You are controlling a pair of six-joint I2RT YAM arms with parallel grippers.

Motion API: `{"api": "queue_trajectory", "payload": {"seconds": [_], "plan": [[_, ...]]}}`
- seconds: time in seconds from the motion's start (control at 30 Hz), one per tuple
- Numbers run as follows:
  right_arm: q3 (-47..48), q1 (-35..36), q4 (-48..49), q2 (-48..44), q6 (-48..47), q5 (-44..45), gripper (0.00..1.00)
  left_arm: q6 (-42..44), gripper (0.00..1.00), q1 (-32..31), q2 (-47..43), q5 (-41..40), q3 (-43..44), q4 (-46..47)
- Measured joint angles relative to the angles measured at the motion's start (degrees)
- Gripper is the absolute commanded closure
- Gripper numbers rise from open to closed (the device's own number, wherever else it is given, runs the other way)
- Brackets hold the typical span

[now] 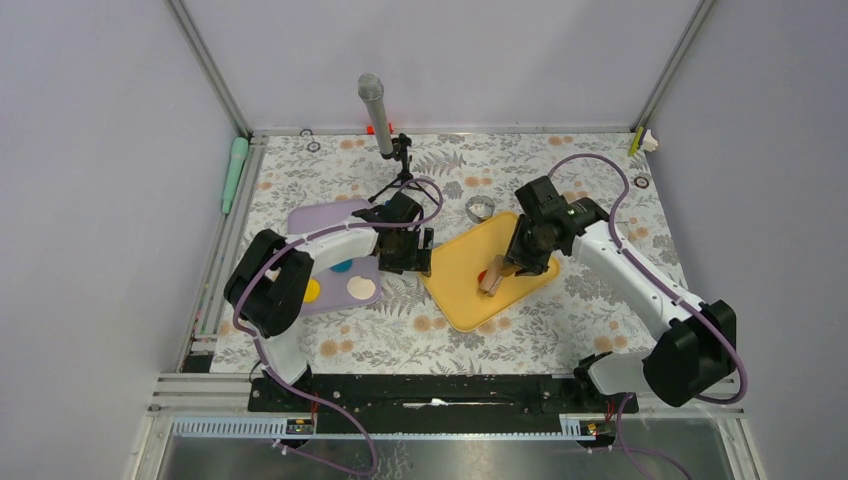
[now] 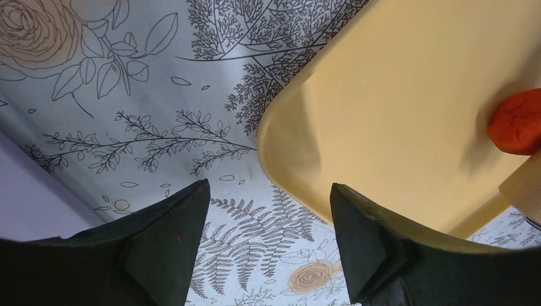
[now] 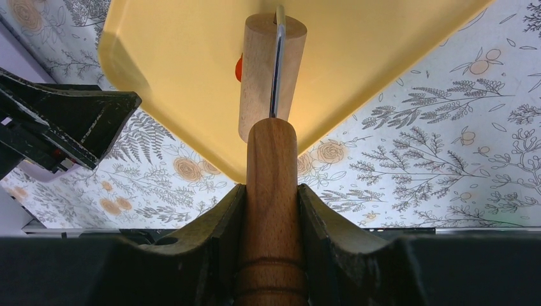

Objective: Roll out the dumpling wrappers from the dough
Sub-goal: Flatten out the dough on the work surface.

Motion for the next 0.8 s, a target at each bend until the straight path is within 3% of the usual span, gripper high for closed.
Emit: {"api": "queue_trajectory", "payload": {"seconds": [0.5,0.63,0.8], "plan": [[1.4,0.0,1.3,4.0,-1.1,0.5,1.00,0.0,0.27,0.0,1.4,0.3,0.0,2.0],[1.6,0.0,1.7,4.5,-1.5,0.3,1.00,0.0,0.35,-0.1,1.5,0.1,0.0,2.2],[1.2,0.0,2.3,4.3,-1.8,0.3,1.00,0.0,0.53,-0.2,1.5,-1.1,-0.3,2.3]]}}
